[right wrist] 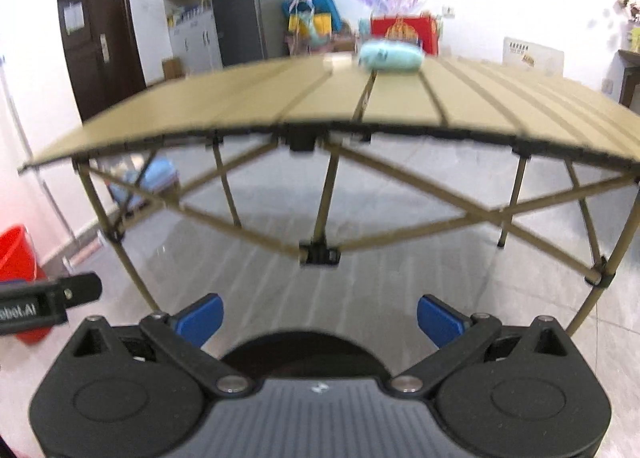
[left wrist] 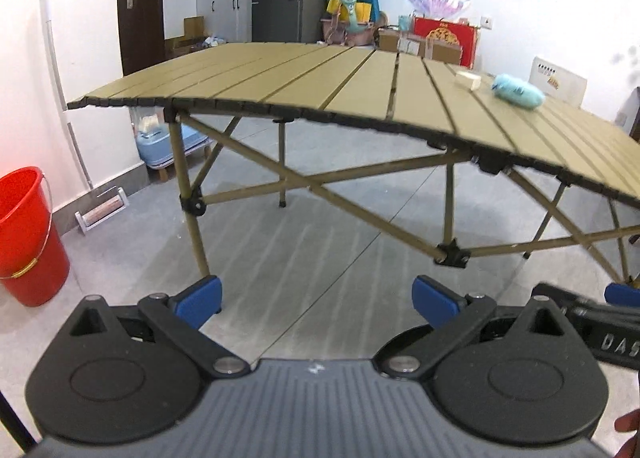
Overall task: Collect trash
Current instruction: 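Move both tools back up to the table toward the remaining items, then grasp the blue plush toy with the right tool while the left tool approaches the white foam wedge, then grasp the white foam wedge with the left tool, then lift the foam wedge and plush toy and carry both toward the bin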
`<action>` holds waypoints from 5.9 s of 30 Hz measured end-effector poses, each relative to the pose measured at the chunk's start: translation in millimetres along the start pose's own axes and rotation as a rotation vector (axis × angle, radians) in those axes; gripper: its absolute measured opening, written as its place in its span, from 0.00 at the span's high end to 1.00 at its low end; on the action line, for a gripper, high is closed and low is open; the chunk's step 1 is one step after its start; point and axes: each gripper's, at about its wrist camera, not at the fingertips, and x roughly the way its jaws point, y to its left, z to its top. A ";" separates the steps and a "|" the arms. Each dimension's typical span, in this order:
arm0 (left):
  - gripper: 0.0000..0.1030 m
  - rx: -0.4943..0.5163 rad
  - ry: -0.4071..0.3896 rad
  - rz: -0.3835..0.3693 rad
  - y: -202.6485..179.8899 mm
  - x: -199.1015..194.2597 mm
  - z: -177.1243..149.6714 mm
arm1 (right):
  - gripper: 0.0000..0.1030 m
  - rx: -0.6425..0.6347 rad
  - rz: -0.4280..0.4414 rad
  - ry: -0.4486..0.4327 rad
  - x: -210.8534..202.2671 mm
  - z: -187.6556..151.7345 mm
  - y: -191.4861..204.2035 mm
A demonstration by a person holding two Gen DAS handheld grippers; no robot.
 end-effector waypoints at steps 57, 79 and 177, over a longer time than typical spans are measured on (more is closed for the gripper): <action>0.00 0.046 -0.096 -0.026 -58.0 149.8 254.9 | 0.00 0.068 -0.059 -0.044 216.8 283.2 -74.6; 0.00 0.118 -0.017 -0.092 -168.4 208.6 267.6 | 0.25 0.117 -0.086 -0.115 193.2 270.8 -122.0; 0.72 0.214 -0.173 -0.224 -62.1 -139.9 73.3 | 0.25 -0.029 -0.042 -0.176 -189.8 59.0 -42.1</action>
